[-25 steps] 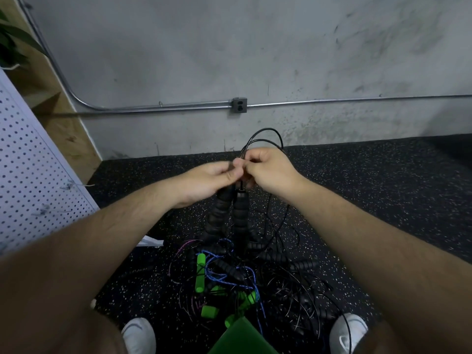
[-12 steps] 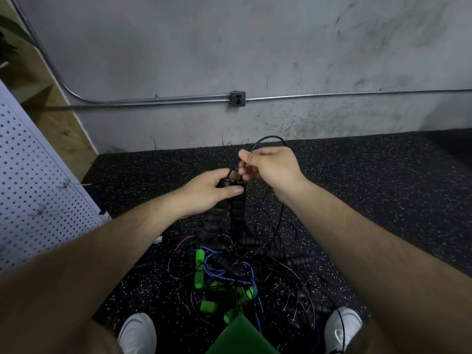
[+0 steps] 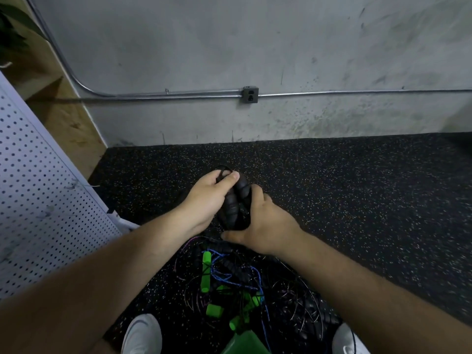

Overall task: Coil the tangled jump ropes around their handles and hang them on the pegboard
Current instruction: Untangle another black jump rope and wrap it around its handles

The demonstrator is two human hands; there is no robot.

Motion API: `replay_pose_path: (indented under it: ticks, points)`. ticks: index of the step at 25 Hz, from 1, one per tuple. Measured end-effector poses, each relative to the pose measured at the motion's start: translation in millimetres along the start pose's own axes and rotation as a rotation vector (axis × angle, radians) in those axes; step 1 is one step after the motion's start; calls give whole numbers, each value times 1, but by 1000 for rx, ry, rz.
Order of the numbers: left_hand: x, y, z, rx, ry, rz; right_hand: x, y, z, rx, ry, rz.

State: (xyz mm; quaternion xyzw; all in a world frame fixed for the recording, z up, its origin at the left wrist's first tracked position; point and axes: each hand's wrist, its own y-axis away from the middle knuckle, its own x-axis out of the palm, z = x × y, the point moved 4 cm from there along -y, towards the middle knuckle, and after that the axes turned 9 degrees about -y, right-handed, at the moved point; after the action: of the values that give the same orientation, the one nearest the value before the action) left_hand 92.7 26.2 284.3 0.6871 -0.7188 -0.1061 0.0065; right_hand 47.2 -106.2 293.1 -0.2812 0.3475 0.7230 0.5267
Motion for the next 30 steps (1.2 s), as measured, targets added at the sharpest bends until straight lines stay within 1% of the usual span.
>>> replay_pose_path:
  ticks: [1,2,3,4,5,6,7,8,9,10,11,12,13,15,17,20,21,23,24,26,27,30]
  points:
    - [0,-1,3,-43,48,23,2,-5,-2,-20,14,-32]
    - [-3,-2,4,-77,47,56,0,-9,-2,-39,37,-69]
    - [-7,-4,4,-103,-17,100,-5,-13,-2,-60,91,-105]
    - [-15,-5,1,-104,-189,140,-10,-15,-2,-90,165,-136]
    - [-24,-6,-3,-78,-463,154,-15,-18,-2,-128,231,-153]
    - [-35,-6,-8,-12,-806,97,-20,-20,-3,-160,275,-152]
    - [-46,-6,-16,98,-1113,-15,-24,-22,-5,-186,311,-137]
    - [-51,-4,-25,262,-1271,-106,-27,-24,-6,-211,354,-118]
    - [-51,-3,-30,415,-1266,-105,-30,-26,-8,-241,399,-104]
    - [-47,1,-32,530,-1219,-17,-31,-27,-8,-274,436,-93]
    - [-41,4,-32,611,-1227,100,-32,-27,-9,-308,463,-83]
    - [-32,5,-28,662,-1330,179,-32,-27,-9,-343,480,-68]
    - [-23,5,-22,713,-1435,205,-31,-27,-8,-376,488,-50]
    - [-9,2,-15,779,-1507,149,-31,-27,-7,-409,488,-39]
    - [-4,0,-16,796,-1476,67,-35,-26,-7,-389,467,-98]
    - [-13,-5,-22,667,-1379,-12,-48,-25,-16,-284,351,-244]
    - [-16,-6,-23,626,-1358,-27,-51,-24,-19,-274,300,-262]
    - [-17,-5,-22,599,-1353,-17,-50,-22,-19,-302,234,-266]
    - [-15,-4,-21,599,-1351,4,-49,-21,-17,-338,275,-290]
    - [-12,-4,-21,595,-1350,31,-47,-19,-9,-402,454,-367]
    - [-12,-4,-21,607,-1365,25,-46,-18,-6,-407,493,-371]
    - [-12,-2,-24,738,-1466,-20,-45,-19,-5,-328,396,-290]
